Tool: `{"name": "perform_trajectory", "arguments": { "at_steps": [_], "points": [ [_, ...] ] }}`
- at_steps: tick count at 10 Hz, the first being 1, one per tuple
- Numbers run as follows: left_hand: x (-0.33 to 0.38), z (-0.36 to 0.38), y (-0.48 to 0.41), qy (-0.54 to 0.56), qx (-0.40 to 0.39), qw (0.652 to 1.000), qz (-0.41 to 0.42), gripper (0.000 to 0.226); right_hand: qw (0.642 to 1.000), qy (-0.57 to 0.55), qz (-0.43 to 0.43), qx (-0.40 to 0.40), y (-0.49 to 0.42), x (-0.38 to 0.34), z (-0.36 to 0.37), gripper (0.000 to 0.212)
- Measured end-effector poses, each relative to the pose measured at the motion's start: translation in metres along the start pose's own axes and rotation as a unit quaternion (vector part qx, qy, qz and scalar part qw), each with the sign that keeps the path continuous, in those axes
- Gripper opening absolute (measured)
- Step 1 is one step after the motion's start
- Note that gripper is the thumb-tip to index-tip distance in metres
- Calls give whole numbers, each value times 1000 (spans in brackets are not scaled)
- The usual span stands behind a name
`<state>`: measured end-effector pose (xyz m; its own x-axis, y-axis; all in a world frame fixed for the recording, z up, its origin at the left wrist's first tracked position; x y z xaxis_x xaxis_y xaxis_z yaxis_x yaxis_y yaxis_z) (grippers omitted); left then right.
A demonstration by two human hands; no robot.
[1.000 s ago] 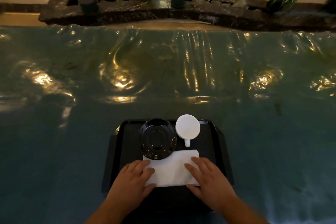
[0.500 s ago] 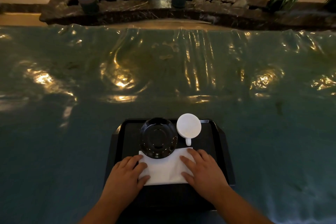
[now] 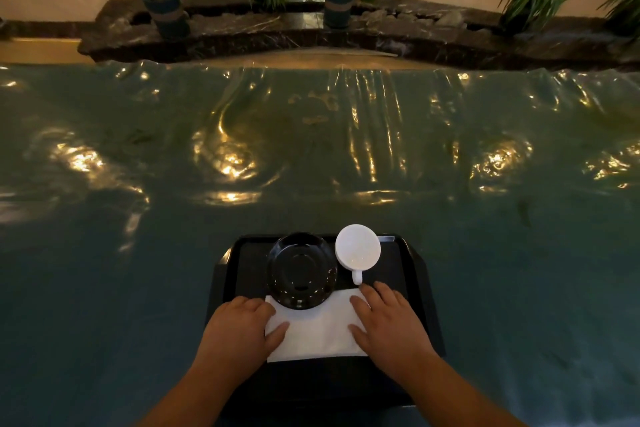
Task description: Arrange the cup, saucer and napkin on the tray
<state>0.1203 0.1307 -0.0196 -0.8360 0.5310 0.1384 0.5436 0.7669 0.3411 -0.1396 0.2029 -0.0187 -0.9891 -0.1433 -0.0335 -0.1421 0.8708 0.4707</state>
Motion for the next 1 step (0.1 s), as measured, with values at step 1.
{"name": "perform_trajectory", "arguments": {
  "at_steps": [1],
  "points": [
    [0,-29,-10,63,53,996,-15,47,997,-54,4,57,-2,-5,-33,42]
  ]
}}
Point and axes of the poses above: each hand's wrist, its own y-axis away from the middle knuckle, its own z-axis out of the palm, x = y × z, the point moved 4 cm from there along -y, towards the middle knuckle, and after that the axes turned 13 degrees about -x, right-handed, at the moved point
